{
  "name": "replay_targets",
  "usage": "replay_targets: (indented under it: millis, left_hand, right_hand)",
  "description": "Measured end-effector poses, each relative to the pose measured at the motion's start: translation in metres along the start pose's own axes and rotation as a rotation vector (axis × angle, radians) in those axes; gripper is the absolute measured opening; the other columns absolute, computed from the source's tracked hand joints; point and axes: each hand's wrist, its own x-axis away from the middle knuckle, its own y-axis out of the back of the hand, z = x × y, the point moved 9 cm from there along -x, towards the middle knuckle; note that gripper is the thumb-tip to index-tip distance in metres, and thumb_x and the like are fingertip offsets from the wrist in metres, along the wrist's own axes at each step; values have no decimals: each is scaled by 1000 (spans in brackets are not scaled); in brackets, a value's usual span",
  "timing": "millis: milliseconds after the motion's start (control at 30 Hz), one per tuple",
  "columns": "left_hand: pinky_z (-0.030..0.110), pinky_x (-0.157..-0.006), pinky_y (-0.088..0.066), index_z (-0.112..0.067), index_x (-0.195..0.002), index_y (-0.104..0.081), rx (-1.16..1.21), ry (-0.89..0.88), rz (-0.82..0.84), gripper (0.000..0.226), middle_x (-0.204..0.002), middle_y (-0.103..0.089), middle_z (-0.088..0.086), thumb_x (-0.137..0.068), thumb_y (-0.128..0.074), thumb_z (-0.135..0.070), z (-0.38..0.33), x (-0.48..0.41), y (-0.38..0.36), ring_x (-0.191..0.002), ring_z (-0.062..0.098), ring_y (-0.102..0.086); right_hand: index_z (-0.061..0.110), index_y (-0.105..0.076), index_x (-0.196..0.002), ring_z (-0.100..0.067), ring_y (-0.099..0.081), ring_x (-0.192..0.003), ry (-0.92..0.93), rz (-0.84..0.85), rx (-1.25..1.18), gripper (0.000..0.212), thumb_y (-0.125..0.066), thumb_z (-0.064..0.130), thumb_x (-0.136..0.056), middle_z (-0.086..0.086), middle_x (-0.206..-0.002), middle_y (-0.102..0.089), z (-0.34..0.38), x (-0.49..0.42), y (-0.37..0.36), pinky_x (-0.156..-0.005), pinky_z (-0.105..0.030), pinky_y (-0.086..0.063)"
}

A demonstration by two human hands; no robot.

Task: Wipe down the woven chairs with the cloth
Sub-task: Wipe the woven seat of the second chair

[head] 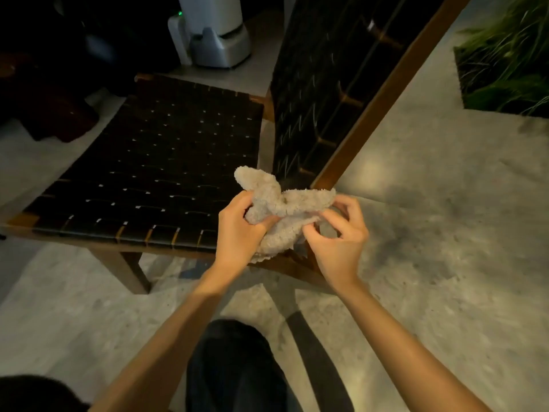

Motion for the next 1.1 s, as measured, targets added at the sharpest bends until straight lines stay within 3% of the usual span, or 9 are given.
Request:
replay_targets:
  millis: [233, 367, 433, 567, 667, 833, 967, 1033, 1100]
  left_hand:
    - [13, -78, -48, -19, -103, -65, -279, 234, 70, 24, -97, -56, -11, -80, -73, -15, 97, 41, 9, -90, 1, -57]
    - [9, -74, -43, -30, -92, -60, -344, 247, 97, 16, -97, -51, -16, -82, -71, -22, 114, 59, 7, -88, -1, -52]
    - [7, -72, -42, -25, -95, -61, -371, 245, 53, 14, -99, -51, -13, -85, -68, -19, 111, 63, 7, -88, 1, -52]
    - [22, -80, -48, -12, -110, -61, -518, 317, 61, 35, -105, -60, 1, -82, -72, -29, 113, 87, 0, -92, 10, -56]
    - [25, -74, -45, -15, -105, -58, -439, 586, 141, 43, -95, -60, -4, -78, -68, -48, 134, 121, -8, -85, 10, -55]
    - [11, -62, -44, -12, -115, -51, -119, 950, 87, 34, -100, -57, -5, -88, -65, -27, 166, 158, -25, -85, 5, -54]
    - [20, -59, -46, 1, -97, -58, 23, 780, -74, 17, -84, -61, 9, -91, -61, -15, 161, 132, -30, -69, 9, -59]
    - [42, -70, -55, 11, -106, -53, 155, 738, -147, 33, -102, -60, 25, -90, -63, -15, 163, 124, -35, -87, 29, -65]
    - [46, -89, -53, 6, -127, -40, 275, 768, -208, 55, -124, -51, 24, -86, -68, -16, 169, 123, -41, -109, 33, -59]
  right_hand:
    - [6, -75, -79, -10, -56, -82, -239, 357, 39, 9, -78, 2, -72, -8, -91, -59, -58, 64, -56, -72, -19, -48]
    - [7, -76, -81, 1, -51, -75, -348, 453, 129, 8, -79, 7, -74, -3, -89, -57, -80, 89, -75, -69, -2, -39]
    - [8, -76, -83, 5, -49, -74, -329, 485, 161, 9, -79, 8, -74, -1, -89, -56, -81, 88, -79, -69, 0, -38]
    - [10, -69, -74, 0, -49, -72, -339, 628, 212, 7, -72, 5, -77, 1, -89, -56, -84, 90, -75, -65, -4, -38]
    - [17, -59, -67, -2, -47, -68, -348, 630, 227, 19, -67, 3, -78, 4, -82, -49, -84, 96, -56, -60, -8, -38]
    - [10, -67, -78, -3, -50, -77, -379, 553, 271, 4, -66, 7, -81, -1, -91, -50, -93, 96, -32, -69, -2, -39]
    - [19, -54, -108, 2, -43, -90, -383, 550, 231, 33, -72, 25, -81, 7, -107, -41, -100, 84, -46, -75, 3, -33]
    - [16, -48, -120, 2, -43, -100, -388, 637, 189, 49, -74, 29, -81, 11, -112, -40, -104, 81, -66, -78, 0, -34]
    - [15, -53, -113, 2, -46, -95, -292, 712, 151, 36, -71, 24, -84, 16, -100, -43, -98, 82, -85, -78, -5, -33]
